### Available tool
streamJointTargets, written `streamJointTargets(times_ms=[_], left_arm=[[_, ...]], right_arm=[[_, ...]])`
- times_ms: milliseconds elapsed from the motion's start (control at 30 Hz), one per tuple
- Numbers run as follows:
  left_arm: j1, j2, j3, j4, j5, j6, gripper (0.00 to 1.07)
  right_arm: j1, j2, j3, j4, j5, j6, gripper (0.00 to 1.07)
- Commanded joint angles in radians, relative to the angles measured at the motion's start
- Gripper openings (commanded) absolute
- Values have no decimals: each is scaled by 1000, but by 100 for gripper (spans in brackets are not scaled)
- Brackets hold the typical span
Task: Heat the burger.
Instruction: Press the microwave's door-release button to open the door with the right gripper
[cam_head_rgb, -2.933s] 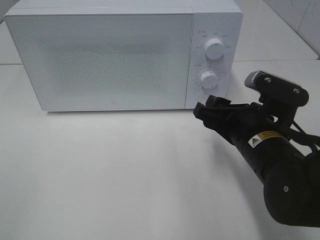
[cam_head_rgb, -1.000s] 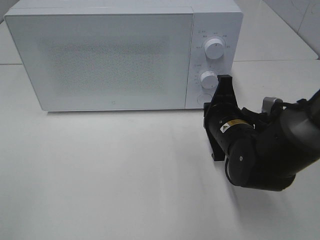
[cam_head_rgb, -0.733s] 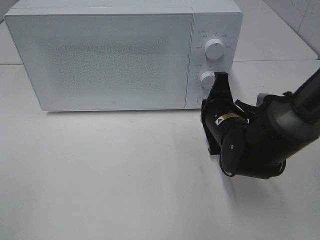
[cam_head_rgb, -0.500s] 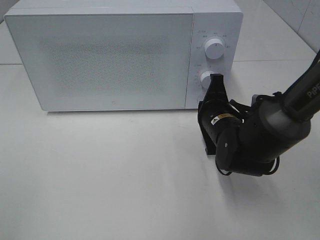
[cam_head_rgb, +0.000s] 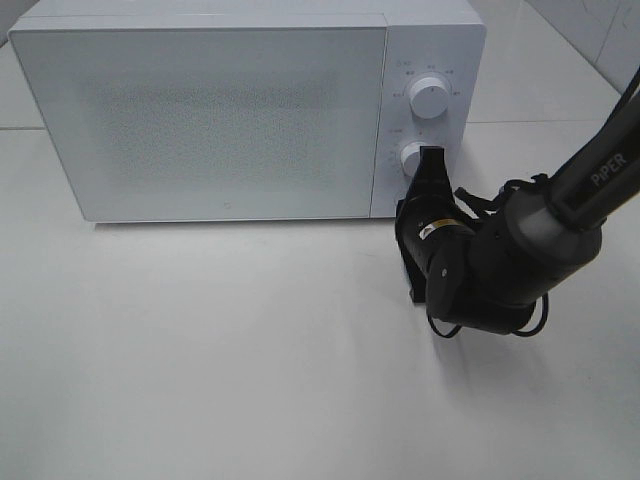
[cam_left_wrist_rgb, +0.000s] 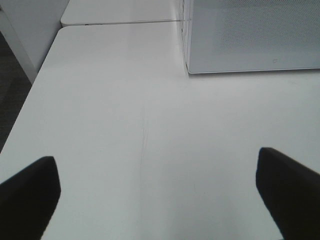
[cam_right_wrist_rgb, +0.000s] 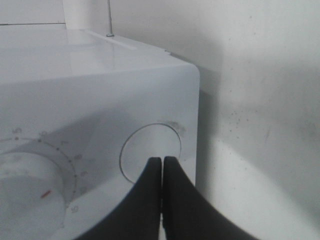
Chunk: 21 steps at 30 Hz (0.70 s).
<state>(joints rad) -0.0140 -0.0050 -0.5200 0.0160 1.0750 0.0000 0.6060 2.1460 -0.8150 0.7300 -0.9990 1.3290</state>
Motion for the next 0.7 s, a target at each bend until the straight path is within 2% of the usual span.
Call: streamJointTargets(times_ms=[33, 700], left_arm=[[1, -7, 4, -2, -8, 0, 101], [1, -7, 4, -2, -8, 0, 101]], right_arm=[[-13, 6, -11, -8, -5, -29, 0], [-25, 14, -91, -11, -54, -32, 0]])
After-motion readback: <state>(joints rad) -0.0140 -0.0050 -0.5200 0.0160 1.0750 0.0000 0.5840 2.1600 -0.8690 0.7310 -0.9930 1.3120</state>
